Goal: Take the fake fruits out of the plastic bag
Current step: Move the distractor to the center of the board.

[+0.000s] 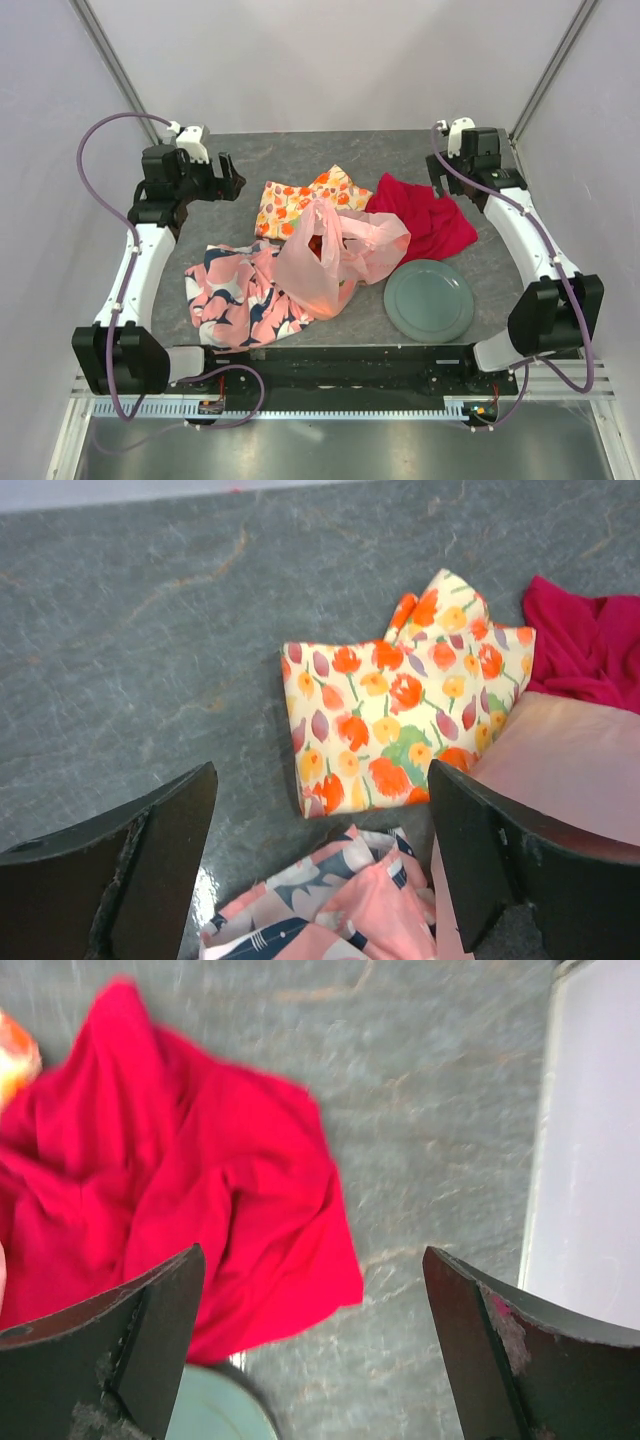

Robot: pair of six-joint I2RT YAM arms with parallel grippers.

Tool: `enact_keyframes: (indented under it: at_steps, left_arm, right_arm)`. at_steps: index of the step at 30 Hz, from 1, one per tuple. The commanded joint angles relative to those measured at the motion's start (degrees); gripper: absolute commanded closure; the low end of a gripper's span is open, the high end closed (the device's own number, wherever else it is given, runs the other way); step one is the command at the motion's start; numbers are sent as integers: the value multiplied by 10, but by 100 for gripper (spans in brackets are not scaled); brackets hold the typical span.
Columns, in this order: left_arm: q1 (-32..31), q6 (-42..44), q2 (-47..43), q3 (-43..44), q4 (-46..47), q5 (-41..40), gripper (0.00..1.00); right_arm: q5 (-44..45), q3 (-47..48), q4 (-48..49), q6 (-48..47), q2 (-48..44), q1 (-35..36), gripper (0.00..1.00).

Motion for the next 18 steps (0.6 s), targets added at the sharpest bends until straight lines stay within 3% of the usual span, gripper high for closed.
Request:
enact_keyframes:
  at_steps: [1, 6, 8, 10, 11, 15, 18]
  left_arm:
    - [0, 15, 8, 36, -52, 40, 3]
    - [0, 43, -7, 30, -75, 40, 2]
    - [0, 52, -20, 19, -82, 37, 3]
    - [0, 65, -30, 12, -86, 43, 10]
    - [1, 65, -42, 5, -85, 52, 11]
    - [0, 72, -57, -10, -86, 71, 14]
    - [0, 86, -49, -9, -97, 86, 23]
  right_arm:
    - [-28, 31, -44, -43, 36, 1, 2]
    - [-39, 94, -58, -133, 116, -6, 2]
    - [-47, 111, -67, -150, 156, -14, 19]
    - [-72, 114, -69, -169, 180, -18, 31]
    - [-85, 116, -77, -184, 201, -18, 43]
    - [-121, 138, -89, -212, 243, -18, 64]
    - [-178, 157, -101, -218, 267, -18, 83]
